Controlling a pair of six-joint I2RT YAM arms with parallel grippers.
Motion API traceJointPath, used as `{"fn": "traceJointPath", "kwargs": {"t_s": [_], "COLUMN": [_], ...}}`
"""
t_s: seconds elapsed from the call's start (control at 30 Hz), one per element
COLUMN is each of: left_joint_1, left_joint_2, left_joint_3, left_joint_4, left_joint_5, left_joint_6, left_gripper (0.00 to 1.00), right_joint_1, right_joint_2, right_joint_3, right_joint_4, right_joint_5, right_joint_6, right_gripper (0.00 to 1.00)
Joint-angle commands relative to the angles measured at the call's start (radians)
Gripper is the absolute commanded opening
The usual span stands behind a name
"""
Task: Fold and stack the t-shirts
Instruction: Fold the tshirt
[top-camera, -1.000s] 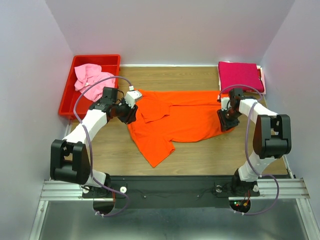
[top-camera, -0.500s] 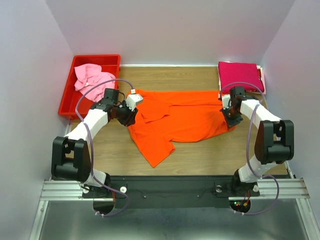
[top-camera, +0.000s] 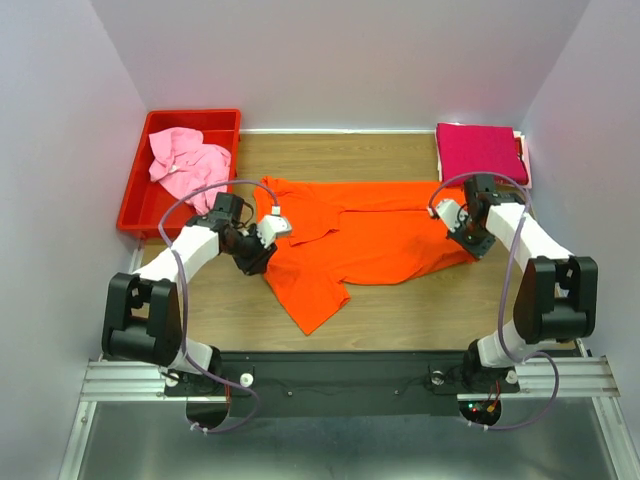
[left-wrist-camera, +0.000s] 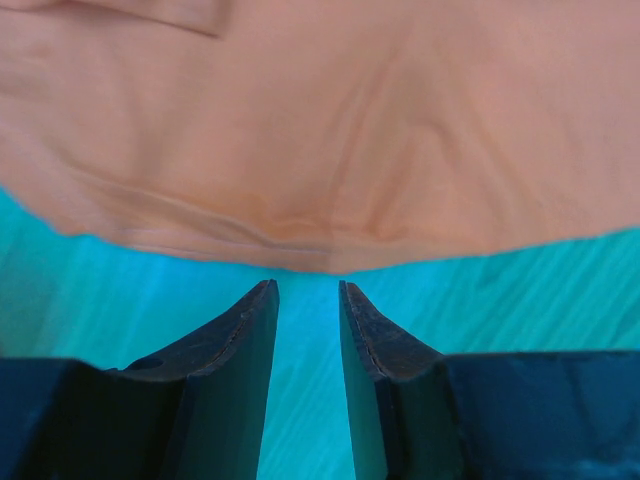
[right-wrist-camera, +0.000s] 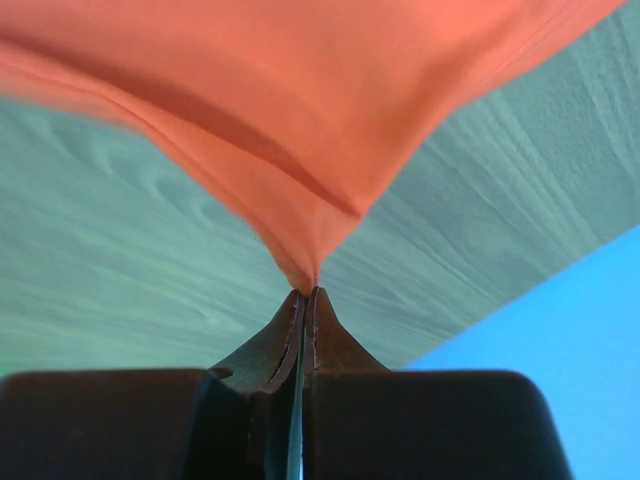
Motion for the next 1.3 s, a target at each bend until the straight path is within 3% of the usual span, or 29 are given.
{"fn": "traceJointPath", "kwargs": {"t_s": [0.0,0.4,0.67,0.8,0.97,1.13,1.27], "left_joint_1": [-0.049,-0.137,-0.158,-0.152,-0.103,-0.072,-0.074], "left_joint_2": [-0.072,-0.054,-0.016,0.012,-0.074,-0.187,-0.189], "left_joint_3": [-0.055,-0.106,-0.163,-0.175,-0.209,-0.157,-0.081], "left_joint_4": [-0.06,0.084,0.121,0.089,-0.044,-0.137,-0.149], "left_joint_5": [0.018,-0.02,-0.079,-0.152,-0.161,-0.118,-0.043], "left_joint_6": [0.111,0.161,0.328,0.353,0.417,0.436,0.43], "left_gripper": [0.43,0.5,0.59,0.52,0.43,0.51,0.57], "right_joint_1": [0.004,0.004,0.003,0.003,-0.004,-0.004,-0.004], "right_joint_2": [-0.075,-0.077,-0.066,-0.074,-0.083,-0.092,-0.089], "right_joint_3": [-0.045,-0.112,-0.108,-0.114,-0.125,-0.132,-0.139], "right_joint_4": [-0.032,0.005,0.011,0.01,0.011,0.011,0.01], "right_joint_5": [0.077,0.059,0.051,0.056,0.059,0.039,0.039], "right_joint_6": [-0.265,-0.353,-0.328,-0.328,-0.341,-0.345,-0.344], "right_gripper": [0.0,0.01,0.01,0.01,0.01,0.01,0.01]}}
